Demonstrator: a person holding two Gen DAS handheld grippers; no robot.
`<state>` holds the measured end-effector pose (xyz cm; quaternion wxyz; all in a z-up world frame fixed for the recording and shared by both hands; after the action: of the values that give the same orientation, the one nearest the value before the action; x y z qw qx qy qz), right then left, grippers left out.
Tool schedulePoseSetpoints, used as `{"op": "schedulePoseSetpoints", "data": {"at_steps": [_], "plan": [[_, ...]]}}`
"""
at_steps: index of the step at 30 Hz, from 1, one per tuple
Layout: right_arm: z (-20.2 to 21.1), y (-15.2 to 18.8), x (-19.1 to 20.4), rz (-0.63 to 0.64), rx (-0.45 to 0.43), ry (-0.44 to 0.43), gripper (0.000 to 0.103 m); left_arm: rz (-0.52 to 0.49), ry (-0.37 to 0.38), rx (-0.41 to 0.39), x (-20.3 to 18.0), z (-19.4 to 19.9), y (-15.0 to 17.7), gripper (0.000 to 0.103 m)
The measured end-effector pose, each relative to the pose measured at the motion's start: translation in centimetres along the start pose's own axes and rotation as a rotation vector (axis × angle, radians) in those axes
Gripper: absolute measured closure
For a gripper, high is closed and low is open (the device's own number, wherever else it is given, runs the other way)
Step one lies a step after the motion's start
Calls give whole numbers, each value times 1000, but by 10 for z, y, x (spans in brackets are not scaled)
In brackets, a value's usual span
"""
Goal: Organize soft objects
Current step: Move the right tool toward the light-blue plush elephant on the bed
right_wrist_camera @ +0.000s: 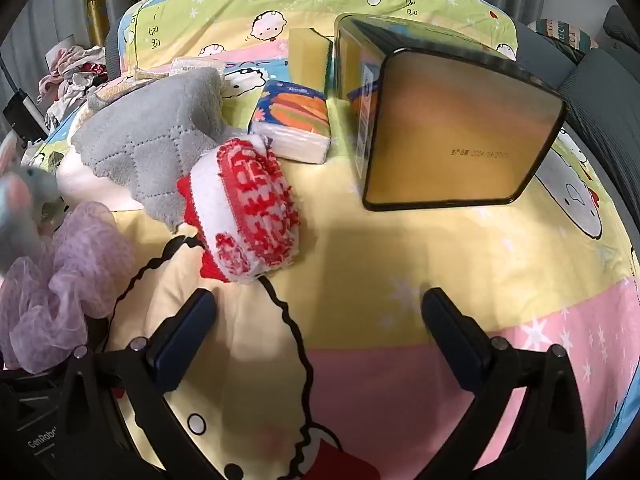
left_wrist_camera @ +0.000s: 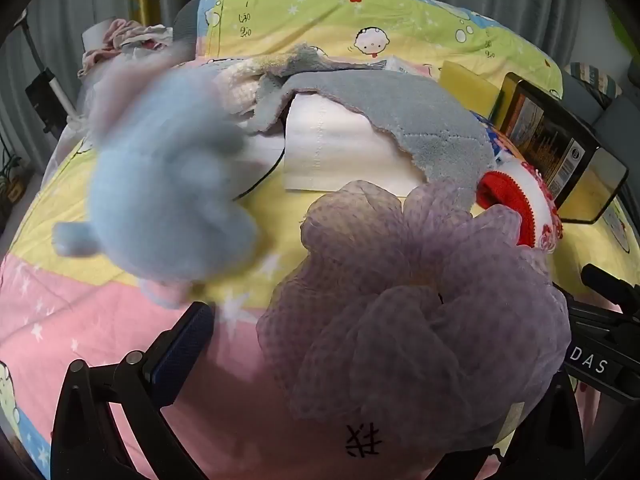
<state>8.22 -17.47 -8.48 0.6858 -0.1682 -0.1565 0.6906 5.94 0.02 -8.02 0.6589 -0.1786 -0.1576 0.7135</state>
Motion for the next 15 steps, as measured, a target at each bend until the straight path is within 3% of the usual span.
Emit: {"op": "schedulePoseSetpoints", "data": {"at_steps": [15], "plan": [[0,0,-1,1,3,0,1,3,-4,5,-2,0,-1,0]]}}
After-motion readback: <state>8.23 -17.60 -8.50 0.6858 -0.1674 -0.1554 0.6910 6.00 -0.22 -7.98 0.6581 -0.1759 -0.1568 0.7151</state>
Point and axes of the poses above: each gripper's, at about its wrist camera, not at the fingertips, and z roughly against the way its jaws point, x to its left, y to its underside, the point moved 10 cm from there along -z, roughly the way its jaws point, and after that the axes turned 9 degrees about x, right-handed, at the moved point
